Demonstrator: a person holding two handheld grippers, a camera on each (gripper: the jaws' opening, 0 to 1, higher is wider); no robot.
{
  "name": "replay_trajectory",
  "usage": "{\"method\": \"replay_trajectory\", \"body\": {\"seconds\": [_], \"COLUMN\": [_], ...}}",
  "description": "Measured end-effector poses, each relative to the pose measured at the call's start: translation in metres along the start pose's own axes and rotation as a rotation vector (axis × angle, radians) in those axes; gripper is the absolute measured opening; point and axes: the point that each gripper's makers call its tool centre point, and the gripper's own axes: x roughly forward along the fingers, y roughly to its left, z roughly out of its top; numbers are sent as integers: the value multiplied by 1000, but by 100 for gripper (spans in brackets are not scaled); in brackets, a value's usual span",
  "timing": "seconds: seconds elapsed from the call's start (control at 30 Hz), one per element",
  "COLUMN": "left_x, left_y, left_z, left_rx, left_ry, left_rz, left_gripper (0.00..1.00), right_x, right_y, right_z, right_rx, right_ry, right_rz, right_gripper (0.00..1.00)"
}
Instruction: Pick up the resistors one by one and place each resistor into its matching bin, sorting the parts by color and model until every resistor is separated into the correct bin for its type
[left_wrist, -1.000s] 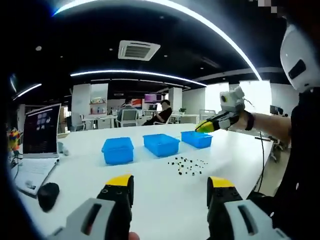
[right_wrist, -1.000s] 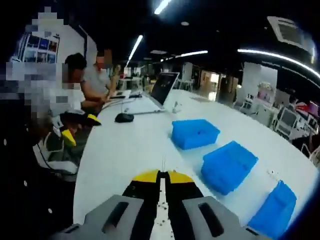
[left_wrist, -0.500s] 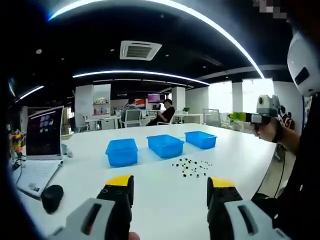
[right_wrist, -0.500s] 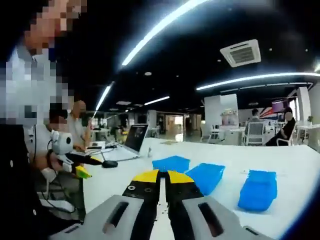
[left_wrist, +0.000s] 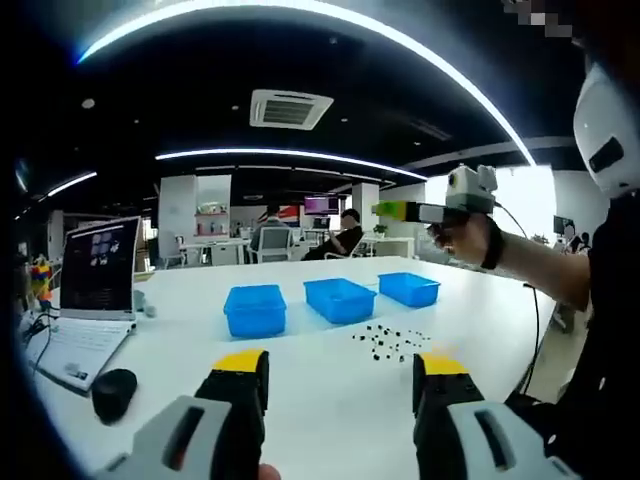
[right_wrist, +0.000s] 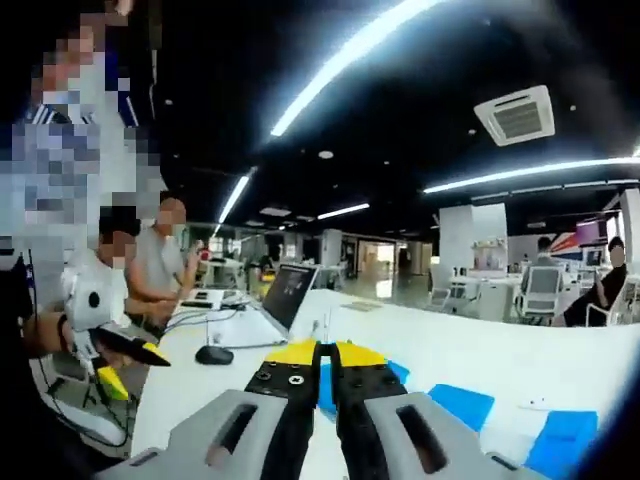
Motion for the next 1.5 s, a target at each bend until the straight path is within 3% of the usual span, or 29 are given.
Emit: {"method": "replay_trajectory", "body": {"seconds": [0.2, 0.43, 0.67, 0.87, 0.93, 1.0, 1.03, 1.13, 1.27, 1.5], "left_x": [-3, -5, -6, -4, -3, -2, -2, -1, 1, 9], "left_y": [8, 10, 10, 8, 7, 7, 6, 5, -2, -10], "left_z": [-2, 0, 2, 1, 1, 3, 3, 2, 2, 5], "left_rx": [-13, -24, -28, -31, -30, -38, -38, -31, -15, -1], "left_ry": [5, -5, -10, 0, 1, -8, -9, 2, 8, -1], "left_rz": [14, 27, 27, 23, 21, 25, 22, 20, -6, -35], "left_gripper": [59, 59, 59, 58, 58, 58, 58, 58, 58, 58], "right_x": [80, 146, 169, 172, 173, 174, 175, 163, 138, 44], "right_y": [-13, -31, -39, -41, -45, -46, -48, -50, -48, -31], "right_z": [-8, -34, -66, -69, -74, -74, -74, -75, -86, -89], "right_rx": [18, 13, 8, -42, -108, -132, -127, -128, -144, -149], "right_ry": [32, 106, 178, 175, 203, 198, 191, 194, 207, 201], "right_rz": [0, -19, -71, -96, -108, -111, -109, -102, -91, -81], "right_gripper": [7, 7, 7, 8, 16, 35, 40, 38, 40, 38]}}
